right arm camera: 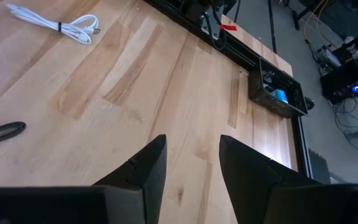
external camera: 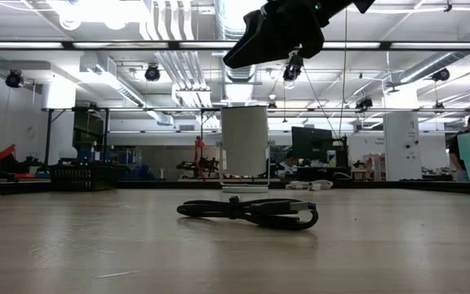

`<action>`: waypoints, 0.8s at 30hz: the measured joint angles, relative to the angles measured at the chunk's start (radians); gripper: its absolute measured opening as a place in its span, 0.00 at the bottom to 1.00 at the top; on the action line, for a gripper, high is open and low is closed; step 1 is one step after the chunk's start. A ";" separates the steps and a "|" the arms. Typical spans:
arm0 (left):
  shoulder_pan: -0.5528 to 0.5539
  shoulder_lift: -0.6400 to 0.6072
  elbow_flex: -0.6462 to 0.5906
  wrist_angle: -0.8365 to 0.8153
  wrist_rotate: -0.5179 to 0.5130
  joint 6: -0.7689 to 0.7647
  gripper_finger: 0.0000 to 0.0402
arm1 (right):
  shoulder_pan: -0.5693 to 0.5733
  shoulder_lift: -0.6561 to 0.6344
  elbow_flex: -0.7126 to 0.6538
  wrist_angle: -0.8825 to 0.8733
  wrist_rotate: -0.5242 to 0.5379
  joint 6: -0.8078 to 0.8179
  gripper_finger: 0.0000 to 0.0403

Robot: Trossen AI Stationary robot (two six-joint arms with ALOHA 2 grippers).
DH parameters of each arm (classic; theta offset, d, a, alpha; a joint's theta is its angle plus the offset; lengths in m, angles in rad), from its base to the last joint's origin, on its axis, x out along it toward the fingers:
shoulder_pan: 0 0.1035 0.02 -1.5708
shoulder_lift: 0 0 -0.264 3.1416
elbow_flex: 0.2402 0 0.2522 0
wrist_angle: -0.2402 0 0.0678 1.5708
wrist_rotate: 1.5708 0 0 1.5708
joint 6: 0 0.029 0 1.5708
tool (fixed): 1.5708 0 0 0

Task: Pick and place items into bin
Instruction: Put the bottom white usb cable into the green bin

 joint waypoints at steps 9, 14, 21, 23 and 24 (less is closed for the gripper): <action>0.018 -0.085 0.002 0.050 -0.474 0.366 0.29 | 0.000 0.000 0.000 -0.017 0.001 0.009 0.33; 0.081 -0.060 -0.006 0.119 -0.625 0.833 0.29 | 0.000 0.000 0.000 -0.032 0.002 0.027 0.33; 0.157 0.018 -0.012 0.184 -0.588 1.271 0.29 | 0.000 -0.003 0.000 -0.113 0.003 0.039 0.33; 0.169 0.037 -0.013 0.196 -0.558 1.354 0.29 | 0.000 -0.005 0.000 -0.129 0.009 0.047 0.33; 0.171 0.041 -0.017 0.201 -0.534 1.394 0.29 | 0.000 -0.008 0.000 -0.135 0.023 0.052 0.33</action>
